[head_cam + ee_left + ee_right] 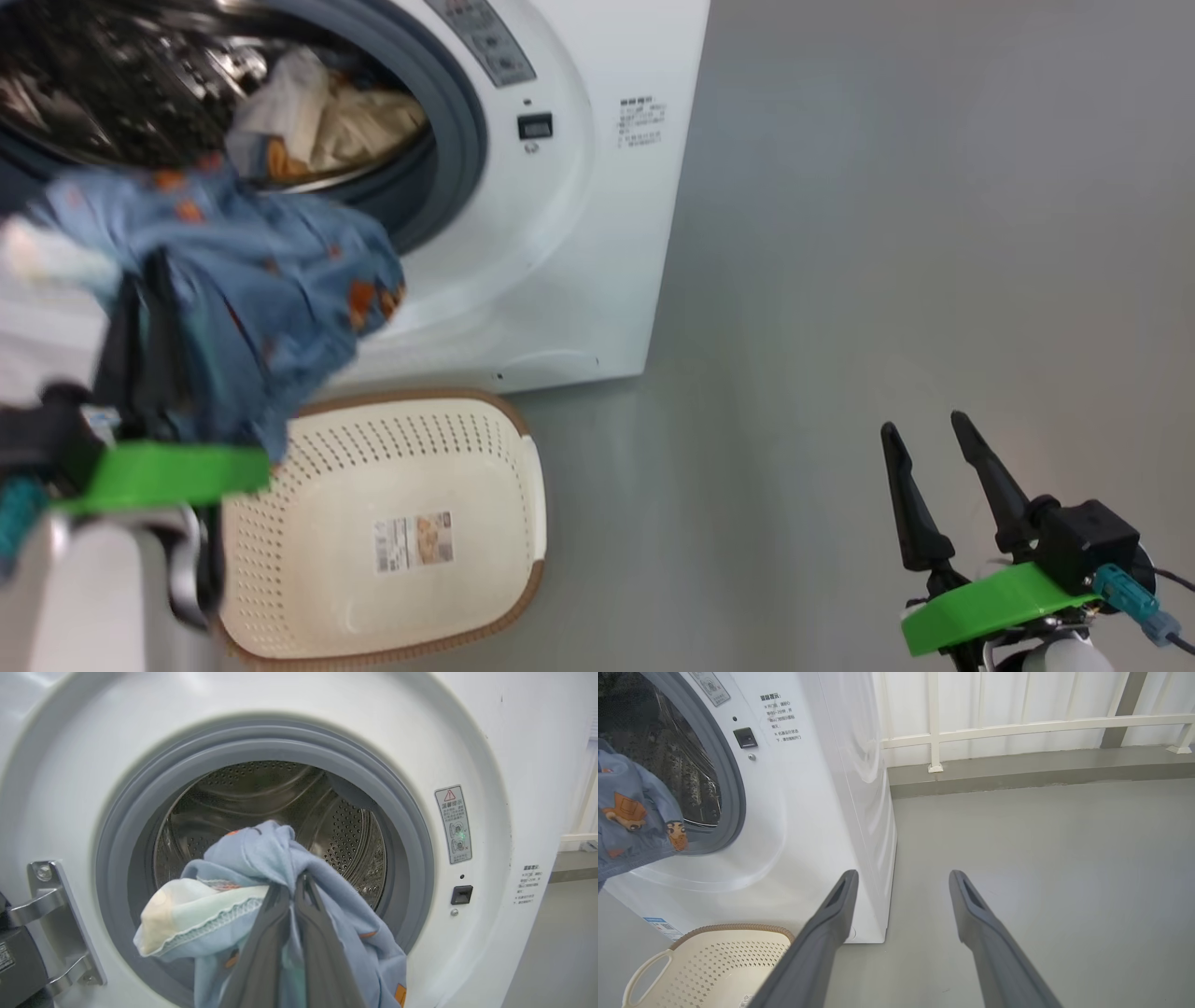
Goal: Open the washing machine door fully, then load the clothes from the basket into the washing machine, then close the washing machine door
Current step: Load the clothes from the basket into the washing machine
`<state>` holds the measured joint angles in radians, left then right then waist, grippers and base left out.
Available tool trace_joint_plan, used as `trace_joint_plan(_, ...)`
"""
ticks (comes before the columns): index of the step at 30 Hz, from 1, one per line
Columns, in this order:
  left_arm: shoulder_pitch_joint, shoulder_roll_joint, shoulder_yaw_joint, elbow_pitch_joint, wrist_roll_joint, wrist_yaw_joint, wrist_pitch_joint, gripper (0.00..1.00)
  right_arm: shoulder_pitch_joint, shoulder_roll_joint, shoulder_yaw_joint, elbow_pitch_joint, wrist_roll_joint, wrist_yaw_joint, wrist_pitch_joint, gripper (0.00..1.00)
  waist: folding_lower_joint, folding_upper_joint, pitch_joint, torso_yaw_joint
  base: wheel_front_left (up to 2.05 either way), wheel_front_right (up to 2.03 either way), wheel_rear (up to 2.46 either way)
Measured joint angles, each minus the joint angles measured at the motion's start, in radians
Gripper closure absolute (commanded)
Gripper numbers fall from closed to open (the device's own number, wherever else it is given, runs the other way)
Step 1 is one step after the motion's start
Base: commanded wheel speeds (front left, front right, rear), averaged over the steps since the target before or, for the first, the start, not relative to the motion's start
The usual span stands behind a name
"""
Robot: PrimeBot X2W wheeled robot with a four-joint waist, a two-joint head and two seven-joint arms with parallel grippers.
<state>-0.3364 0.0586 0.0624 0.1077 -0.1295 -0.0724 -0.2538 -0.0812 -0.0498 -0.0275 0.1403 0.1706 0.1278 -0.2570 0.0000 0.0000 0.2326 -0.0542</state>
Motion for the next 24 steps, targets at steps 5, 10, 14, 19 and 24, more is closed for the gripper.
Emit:
trace_joint_plan(5,-0.161,0.022,0.026,0.056,0.017,-0.012,0.000,1.00,-0.030,0.000,0.011,-0.012,0.000,0.000,0.000,0.00,0.0000,0.0000,0.066,-0.012,0.00,0.00,0.00)
trace_joint_plan(10,-0.283,0.037,0.041,0.114,0.024,-0.020,0.000,1.00,-0.066,0.000,0.017,-0.017,0.018,0.000,0.000,0.00,0.0000,0.0000,0.137,-0.028,0.00,0.00,0.00)
trace_joint_plan(14,-0.377,0.055,0.054,0.149,0.032,-0.022,-0.002,1.00,-0.090,0.000,0.025,-0.024,0.025,0.000,0.000,0.00,0.0000,0.0000,0.195,-0.042,0.00,0.00,0.00)
trace_joint_plan(19,-0.508,0.067,0.091,0.191,0.031,-0.028,-0.003,1.00,-0.114,0.000,0.044,-0.030,0.032,0.000,0.000,0.00,0.0000,0.0000,0.271,-0.060,0.00,0.00,0.00)
trace_joint_plan(24,-0.605,0.081,0.097,0.280,0.040,-0.028,-0.003,1.00,-0.143,0.000,0.056,-0.033,0.046,0.000,0.000,0.00,0.0000,0.0000,0.346,-0.076,0.00,0.00,0.00)
